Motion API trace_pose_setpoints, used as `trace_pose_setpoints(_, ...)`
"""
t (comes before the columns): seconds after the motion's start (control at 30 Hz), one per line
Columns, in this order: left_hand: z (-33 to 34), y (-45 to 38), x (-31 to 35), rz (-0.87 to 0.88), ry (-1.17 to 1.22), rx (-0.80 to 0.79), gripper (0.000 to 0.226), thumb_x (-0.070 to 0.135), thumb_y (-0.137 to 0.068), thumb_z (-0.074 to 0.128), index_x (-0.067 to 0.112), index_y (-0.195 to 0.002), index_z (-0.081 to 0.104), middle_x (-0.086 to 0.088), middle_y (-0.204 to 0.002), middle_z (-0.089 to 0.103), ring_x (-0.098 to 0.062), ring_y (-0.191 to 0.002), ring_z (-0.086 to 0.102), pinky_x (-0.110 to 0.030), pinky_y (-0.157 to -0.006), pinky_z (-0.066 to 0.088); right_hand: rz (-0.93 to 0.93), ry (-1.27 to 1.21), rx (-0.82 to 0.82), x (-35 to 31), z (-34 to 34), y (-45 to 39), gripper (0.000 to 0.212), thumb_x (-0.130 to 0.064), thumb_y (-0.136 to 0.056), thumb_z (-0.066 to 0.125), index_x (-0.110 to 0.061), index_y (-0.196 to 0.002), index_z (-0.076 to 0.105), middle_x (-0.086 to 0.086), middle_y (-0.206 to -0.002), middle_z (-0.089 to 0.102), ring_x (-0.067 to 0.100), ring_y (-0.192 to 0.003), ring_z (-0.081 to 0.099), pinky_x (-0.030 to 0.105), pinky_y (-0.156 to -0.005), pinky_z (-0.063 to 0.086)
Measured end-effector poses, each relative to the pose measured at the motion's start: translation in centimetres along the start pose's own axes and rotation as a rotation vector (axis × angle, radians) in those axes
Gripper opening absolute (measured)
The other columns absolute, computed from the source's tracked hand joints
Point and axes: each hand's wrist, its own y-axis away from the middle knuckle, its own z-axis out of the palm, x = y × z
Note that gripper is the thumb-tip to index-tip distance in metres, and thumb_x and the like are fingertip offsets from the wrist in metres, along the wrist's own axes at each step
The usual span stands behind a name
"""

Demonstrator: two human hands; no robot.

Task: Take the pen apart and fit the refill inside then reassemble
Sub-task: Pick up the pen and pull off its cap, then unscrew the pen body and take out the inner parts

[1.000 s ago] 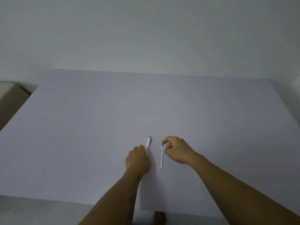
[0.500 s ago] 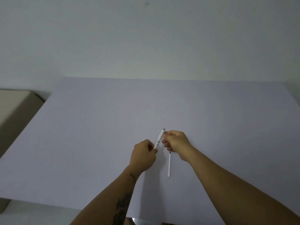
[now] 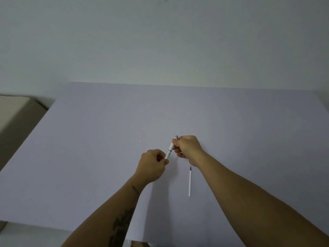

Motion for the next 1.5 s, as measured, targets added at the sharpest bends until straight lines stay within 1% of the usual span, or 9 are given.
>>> trace_pose_setpoints(0.17, -0.6, 0.0, -1.9, -0.069, -0.132, -0.118, 0.005, 0.017, -0.086, 0.066, 0.017, -0.082, 0.068, -0.003, -0.077, 0.069, -0.021, -0.071, 0.067, -0.032, -0.064, 0.057, 0.116, -0.144, 0.105, 0.4, -0.1, -1.8, 0.019, -0.011, -0.091, 0.063, -0.003, -0.075, 0.068, 0.010, -0.066, 0.066, 0.016, -0.051, 0.056, 0.024, -0.048, 0.052)
trace_pose_setpoints(0.27, -1.1, 0.5, -3.6, -0.131, -0.066, -0.084, 0.003, 0.017, -0.086, 0.067, 0.017, -0.083, 0.068, -0.008, -0.080, 0.071, -0.026, -0.076, 0.071, -0.041, -0.072, 0.061, 0.115, 0.020, 0.091, 0.2, -1.8, -2.8, 0.014, -0.009, -0.087, 0.066, -0.006, -0.073, 0.067, 0.011, -0.070, 0.065, 0.017, -0.050, 0.055, 0.024, -0.048, 0.051)
trace_pose_setpoints(0.4, -1.5, 0.2, -4.1, -0.132, -0.082, -0.055, 0.006, 0.021, -0.084, 0.070, 0.019, -0.082, 0.066, -0.003, -0.080, 0.069, -0.020, -0.069, 0.065, -0.034, -0.068, 0.059, 0.120, 0.265, 0.043, 0.8, -2.2, -3.1, 0.007, -0.008, -0.082, 0.068, -0.006, -0.076, 0.066, 0.010, -0.069, 0.066, 0.019, -0.055, 0.058, 0.027, -0.055, 0.054)
trace_pose_setpoints(0.67, -1.9, -0.5, -4.6, -0.165, -0.037, -0.101, 0.007, 0.020, -0.083, 0.072, 0.017, -0.083, 0.066, -0.004, -0.081, 0.067, -0.021, -0.069, 0.064, -0.044, -0.072, 0.062, -0.075, 0.667, 0.131, 2.4, 0.4, -3.7, 0.023, -0.013, -0.080, 0.063, -0.013, -0.063, 0.049, 0.005, -0.064, 0.053, 0.024, -0.061, 0.050, 0.026, -0.054, 0.039)
trace_pose_setpoints(0.83, -2.4, -0.7, -4.9, -0.155, -0.043, -0.122, 0.006, 0.020, -0.084, 0.070, 0.018, -0.082, 0.065, -0.003, -0.079, 0.066, -0.020, -0.069, 0.063, -0.043, -0.074, 0.061, -0.086, 0.769, 0.148, 2.7, 1.3, -4.3, 0.012, -0.015, -0.083, 0.064, -0.004, -0.078, 0.063, 0.009, -0.078, 0.067, 0.030, -0.076, 0.065, 0.028, -0.060, 0.046)
trace_pose_setpoints(1.07, -2.6, -1.1, -4.8, -0.134, -0.030, -0.130, 0.005, 0.019, -0.083, 0.069, 0.018, -0.079, 0.066, -0.004, -0.078, 0.066, -0.020, -0.068, 0.063, -0.042, -0.071, 0.062, -0.094, 0.765, 0.176, 3.2, 1.2, -3.9, 0.026, -0.021, -0.086, 0.062, -0.007, -0.066, 0.052, 0.008, -0.064, 0.057, 0.030, -0.066, 0.058, 0.031, -0.057, 0.043)
trace_pose_setpoints(1.27, -2.4, -1.4, -4.3, -0.084, -0.043, -0.132, 0.011, 0.019, -0.084, 0.069, 0.022, -0.074, 0.064, -0.001, -0.074, 0.066, -0.018, -0.066, 0.063, -0.036, -0.067, 0.059, -0.070, 0.691, 0.204, 3.1, -0.3, -2.8, 0.035, -0.033, -0.087, 0.063, 0.002, -0.090, 0.069, 0.014, -0.087, 0.073, 0.031, -0.079, 0.067, 0.035, -0.073, 0.055)
trace_pose_setpoints(1.37, -2.5, -1.2, -3.5, -0.071, -0.025, -0.130, 0.009, 0.019, -0.083, 0.068, 0.020, -0.075, 0.064, 0.000, -0.072, 0.064, -0.016, -0.062, 0.060, -0.029, -0.060, 0.055, -0.066, 0.639, 0.171, 3.1, -1.3, -2.0, 0.031, -0.032, -0.087, 0.064, -0.002, -0.088, 0.071, 0.011, -0.081, 0.072, 0.028, -0.072, 0.064, 0.033, -0.071, 0.055)
trace_pose_setpoints(1.5, -2.4, -0.7, -2.5, -0.064, 0.005, -0.113, 0.007, 0.018, -0.083, 0.068, 0.018, -0.077, 0.065, 0.002, -0.070, 0.063, -0.013, -0.057, 0.057, -0.022, -0.052, 0.047, -0.086, 0.488, 0.084, 2.8, -1.7, -0.5, 0.017, -0.023, -0.085, 0.061, -0.011, -0.086, 0.073, 0.007, -0.091, 0.073, 0.026, -0.084, 0.071, 0.036, -0.077, 0.058)
